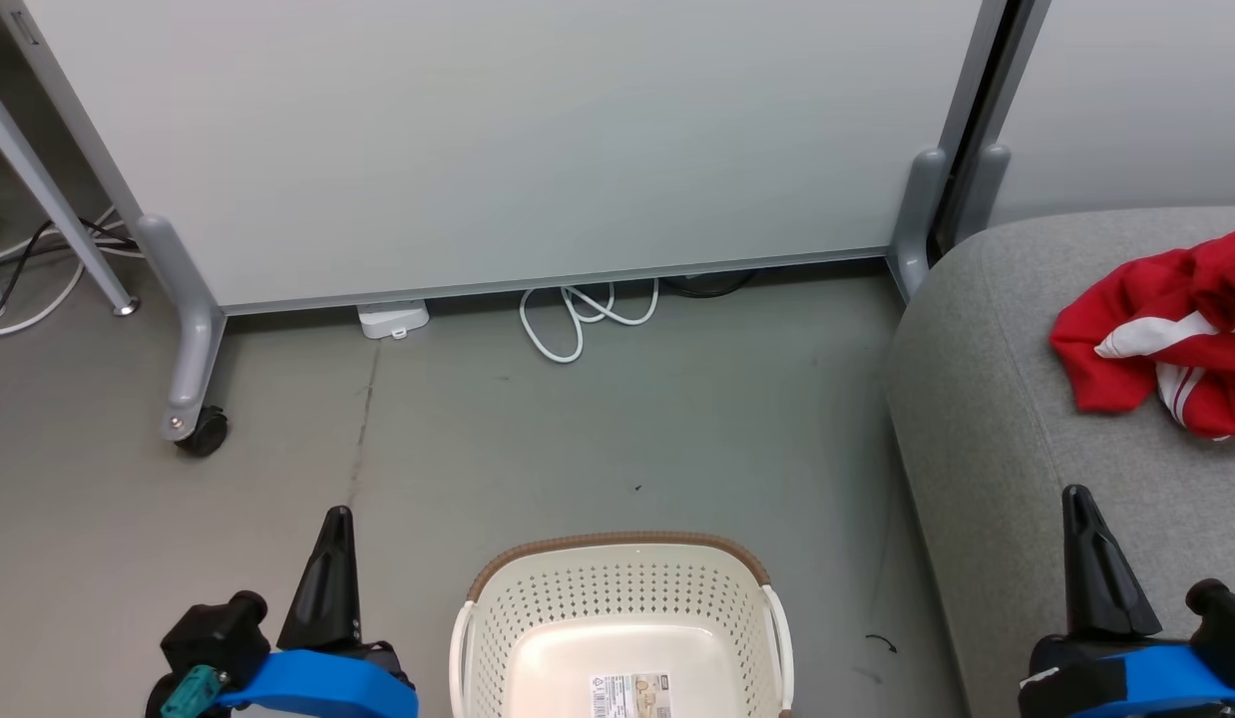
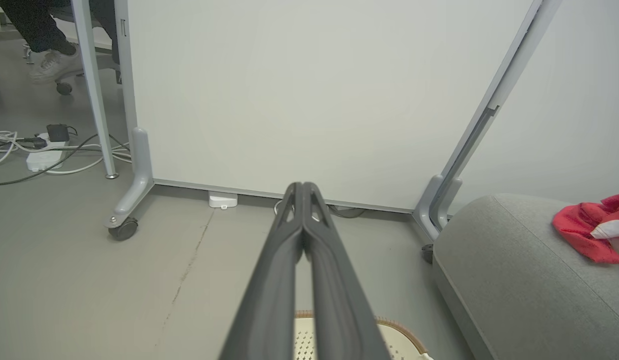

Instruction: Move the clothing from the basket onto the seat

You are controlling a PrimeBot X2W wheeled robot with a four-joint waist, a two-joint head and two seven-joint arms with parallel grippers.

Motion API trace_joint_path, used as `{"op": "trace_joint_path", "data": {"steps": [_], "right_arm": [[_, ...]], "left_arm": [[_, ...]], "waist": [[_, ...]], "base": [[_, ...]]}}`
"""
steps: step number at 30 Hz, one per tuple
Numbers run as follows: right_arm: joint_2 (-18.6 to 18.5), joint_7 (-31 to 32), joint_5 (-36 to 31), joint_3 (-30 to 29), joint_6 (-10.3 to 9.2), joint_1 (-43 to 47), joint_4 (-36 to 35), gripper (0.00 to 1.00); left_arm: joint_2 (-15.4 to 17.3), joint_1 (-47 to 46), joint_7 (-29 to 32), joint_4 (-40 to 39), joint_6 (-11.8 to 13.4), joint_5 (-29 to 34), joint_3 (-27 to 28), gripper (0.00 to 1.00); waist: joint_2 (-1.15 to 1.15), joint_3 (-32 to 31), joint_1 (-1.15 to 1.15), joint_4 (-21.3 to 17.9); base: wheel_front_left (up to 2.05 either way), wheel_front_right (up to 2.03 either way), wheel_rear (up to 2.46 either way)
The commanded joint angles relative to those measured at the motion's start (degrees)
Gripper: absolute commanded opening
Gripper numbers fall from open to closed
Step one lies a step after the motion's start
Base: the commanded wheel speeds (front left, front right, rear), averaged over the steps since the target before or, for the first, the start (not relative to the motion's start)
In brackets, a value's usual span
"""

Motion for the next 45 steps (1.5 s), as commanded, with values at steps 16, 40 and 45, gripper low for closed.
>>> {"op": "trace_joint_path", "data": {"steps": [16,40,45], "right_arm": [[-0.3,4.2,18.8,0.4,0.0,-2.5,0.4,0.0],[-0.4,9.0,38.4,0.7,0.01,-4.3,2.2,0.0],[-0.4,9.9,42.1,0.8,0.01,-4.6,2.5,0.0]], "left_arm": [[0.0,-2.3,4.2,-1.6,-0.4,-17.3,2.5,0.0],[-0.1,-3.4,8.9,-2.1,-0.7,-35.5,4.9,0.0],[-0.1,-3.5,9.9,-2.2,-0.8,-38.9,5.4,0.0]], "waist": [[0.0,-0.1,0.0,-0.3],[0.0,-0.3,0.0,-0.7],[0.0,-0.4,0.0,-0.8]], "base": [[0.0,0.0,0.0],[0.0,0.0,0.0],[0.0,0.0,0.0]]}}
